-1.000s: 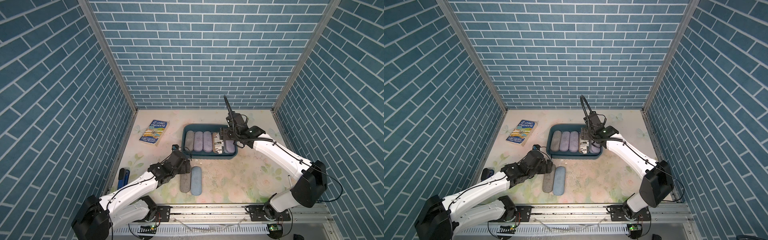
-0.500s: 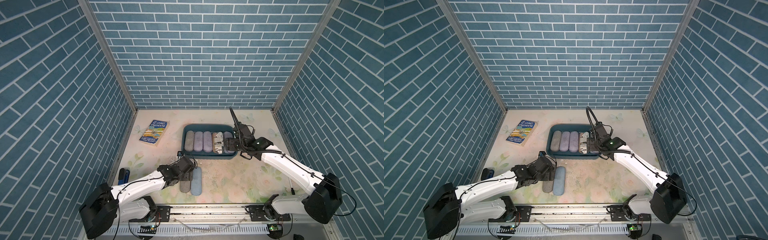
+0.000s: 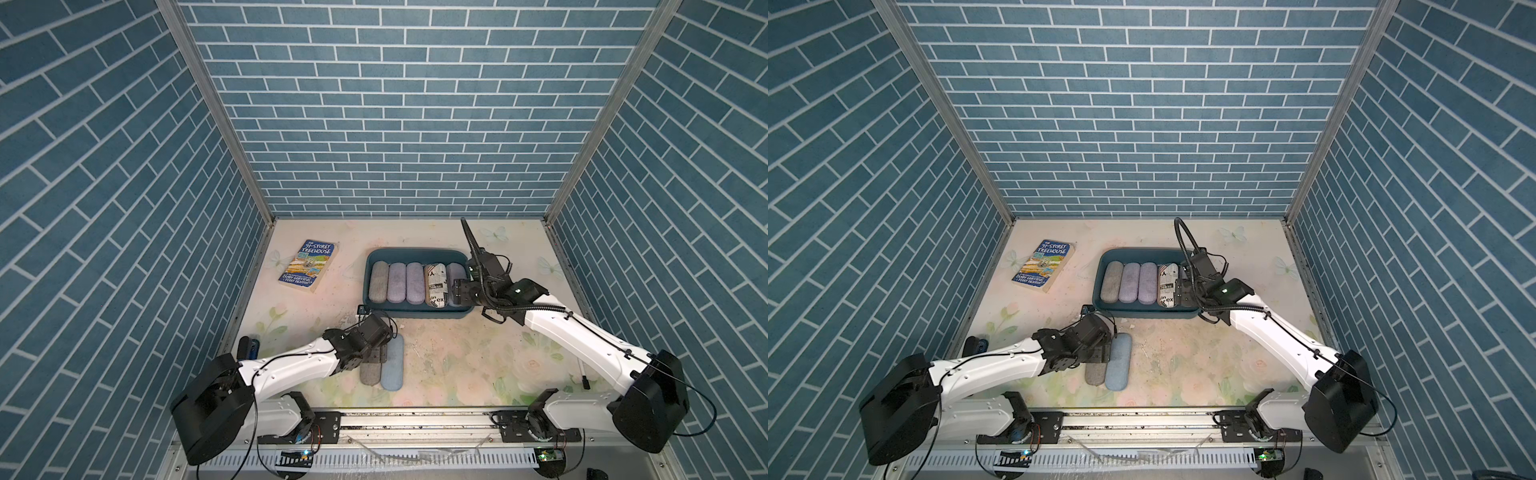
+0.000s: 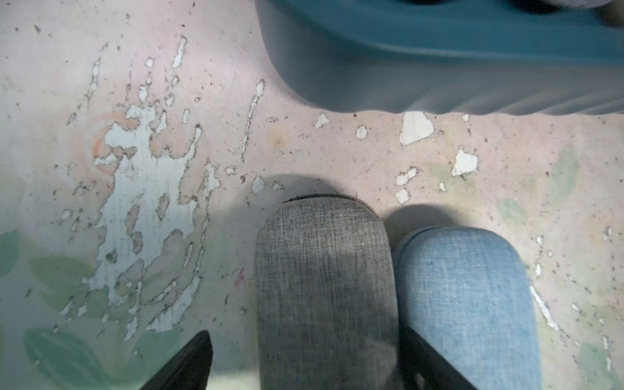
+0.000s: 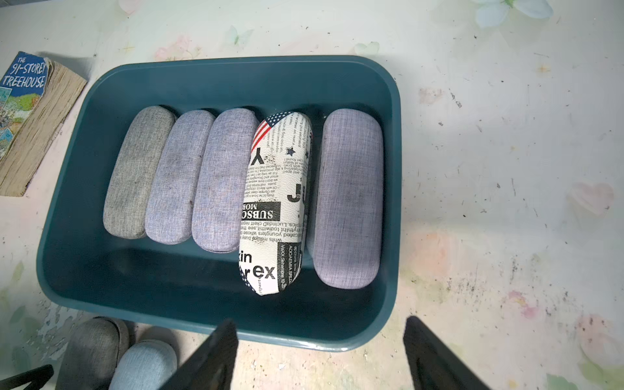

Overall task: Put the glasses cases into the storage boxes
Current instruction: Pick up the glasses case at the center of the board.

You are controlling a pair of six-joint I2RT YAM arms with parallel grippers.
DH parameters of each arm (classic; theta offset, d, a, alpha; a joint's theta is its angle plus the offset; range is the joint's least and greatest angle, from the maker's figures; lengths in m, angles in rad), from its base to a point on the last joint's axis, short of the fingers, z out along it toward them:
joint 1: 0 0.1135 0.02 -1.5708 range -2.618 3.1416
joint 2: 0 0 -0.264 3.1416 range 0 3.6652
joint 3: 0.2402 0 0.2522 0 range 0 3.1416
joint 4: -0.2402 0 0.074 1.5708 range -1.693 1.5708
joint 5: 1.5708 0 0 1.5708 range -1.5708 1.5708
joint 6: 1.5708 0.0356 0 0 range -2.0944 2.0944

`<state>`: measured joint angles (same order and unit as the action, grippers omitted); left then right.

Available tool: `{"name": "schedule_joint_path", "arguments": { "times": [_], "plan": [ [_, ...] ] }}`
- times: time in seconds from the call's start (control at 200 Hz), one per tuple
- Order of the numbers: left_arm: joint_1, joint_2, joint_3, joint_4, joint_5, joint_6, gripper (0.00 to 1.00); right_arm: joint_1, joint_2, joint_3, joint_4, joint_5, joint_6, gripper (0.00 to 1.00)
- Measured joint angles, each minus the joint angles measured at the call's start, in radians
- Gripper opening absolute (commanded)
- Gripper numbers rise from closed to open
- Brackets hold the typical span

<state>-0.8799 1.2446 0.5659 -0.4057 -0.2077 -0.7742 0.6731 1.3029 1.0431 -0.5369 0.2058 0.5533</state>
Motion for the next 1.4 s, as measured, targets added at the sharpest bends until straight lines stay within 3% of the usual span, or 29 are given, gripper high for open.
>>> {"name": "schedule_joint_path", "arguments": {
  "times": [0.23, 0.54, 0.82, 1.05, 1.395],
  "plan": [
    [0.0, 0.045, 0.0, 0.021, 0.014, 0.001, 0.87, 0.0, 0.0, -0.006, 0.003, -0.001, 0.0, 0.78],
    [-0.002, 0.068, 0.0, 0.028, 0.027, 0.005, 0.69, 0.0, 0.003, -0.006, 0.007, -0.001, 0.0, 0.78],
    [-0.003, -0.073, 0.009, -0.06, 0.02, 0.008, 0.68, 0.0, 0.003, -0.007, 0.007, 0.0, 0.0, 0.77],
    [-0.004, -0.201, 0.113, -0.182, -0.01, 0.04, 0.72, 0.0, 0.003, -0.007, 0.007, 0.0, 0.001, 0.78],
    [-0.005, -0.083, 0.097, -0.175, 0.01, 0.037, 0.81, 0.0, 0.01, -0.043, 0.028, -0.008, 0.008, 0.78]
  ]
}}
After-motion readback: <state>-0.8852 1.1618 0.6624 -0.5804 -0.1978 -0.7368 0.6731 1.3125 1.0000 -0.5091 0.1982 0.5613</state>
